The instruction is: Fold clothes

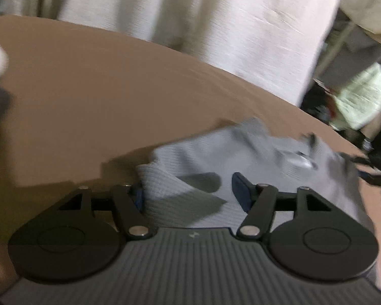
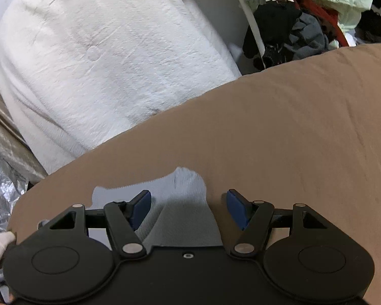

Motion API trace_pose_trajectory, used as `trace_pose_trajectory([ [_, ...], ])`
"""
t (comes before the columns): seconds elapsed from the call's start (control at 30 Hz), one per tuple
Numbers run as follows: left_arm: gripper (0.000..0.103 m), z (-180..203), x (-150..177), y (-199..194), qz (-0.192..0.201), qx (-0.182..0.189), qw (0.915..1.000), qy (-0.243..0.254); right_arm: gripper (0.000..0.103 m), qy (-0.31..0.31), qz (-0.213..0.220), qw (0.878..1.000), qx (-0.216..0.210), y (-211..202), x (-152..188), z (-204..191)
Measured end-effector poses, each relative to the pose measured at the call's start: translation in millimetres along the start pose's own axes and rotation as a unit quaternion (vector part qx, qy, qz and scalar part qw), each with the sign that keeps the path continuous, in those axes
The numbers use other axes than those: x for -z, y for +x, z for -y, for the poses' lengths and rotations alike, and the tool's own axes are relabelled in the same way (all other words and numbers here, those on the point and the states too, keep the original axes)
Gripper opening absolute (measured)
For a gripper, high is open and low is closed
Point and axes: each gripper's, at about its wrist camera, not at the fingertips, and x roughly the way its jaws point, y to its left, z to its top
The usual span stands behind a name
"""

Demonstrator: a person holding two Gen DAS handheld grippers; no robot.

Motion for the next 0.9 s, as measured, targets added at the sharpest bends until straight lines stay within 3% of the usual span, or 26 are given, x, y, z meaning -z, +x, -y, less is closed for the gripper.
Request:
trace_pose_trajectory([
  [0.13,0.006,41.3,0.9,-11.9,0.079,-0.091,0.9884,0.093,0.07,0.004,-0.038,0.999,0.018,27.1,-5.4,0.0],
  [0.17,0.006,44.0,-2.4,-15.3,0.092,-0.097,0.9865,0.094,0.057,-0.003,-0.05,0.998,0.032,33.3,-5.4,-1.9],
  [0.2,0.006,45.4,-7.3,-17.2,0.103,-0.104,0.9847,0.095,0.023,-0.024,-0.037,0.998,0.043,33.3,-6.0,-7.5],
  [0.23,0.006,46.6,-11.0,-18.5,0.112,-0.113,0.9823,0.099,0.008,-0.049,-0.035,0.997,0.041,33.6,-7.7,-14.7],
  [0.27,0.005,46.4,-14.2,-19.6,0.12,-0.121,0.9799,0.104,0.008,-0.075,-0.031,0.996,0.04,33.6,-9.2,-22.0],
  [0.33,0.005,37.7,-19.8,-27.3,0.134,-0.12,0.9792,0.093,0.006,-0.14,0.023,0.988,0.054,22.3,-8.4,-39.7],
  [0.47,0.005,22.9,-19.0,-39.7,0.167,-0.122,0.9759,0.07,0.006,-0.179,0.119,0.976,0.045,-3.1,-7.6,-55.0],
  [0.57,0.007,15.3,-13.3,-22.0,0.128,-0.155,0.9782,0.055,0.007,-0.196,0.085,0.974,0.074,11.1,-6.3,-58.5],
  [0.63,0.014,9.7,-12.9,-8.4,0.093,-0.172,0.9798,0.042,0.019,-0.205,0.062,0.971,0.106,21.9,-2.3,-62.3],
  [0.7,0.019,3.8,-13.7,5.2,0.056,-0.187,0.9803,0.028,0.045,-0.212,0.054,0.968,0.125,25.6,1.3,-64.7],
  [0.73,0.023,2.0,-14.5,4.0,0.051,-0.187,0.9809,0.016,0.05,-0.206,0.06,0.97,0.116,19.9,2.1,-63.2],
  [0.77,0.043,1.2,-15.8,-4.4,0.057,-0.18,0.982,0.0,0.058,-0.199,0.066,0.972,0.108,14.2,3.0,-61.6],
  [0.8,0.062,2.2,-14.7,-15.4,0.063,-0.172,0.983,-0.009,0.059,-0.191,0.073,0.974,0.1,8.3,3.7,-59.8],
  [0.9,0.064,10.3,-5.2,-55.2,0.082,-0.148,0.9855,-0.016,0.059,-0.104,0.078,0.99,0.058,-15.4,8.1,-41.0],
])
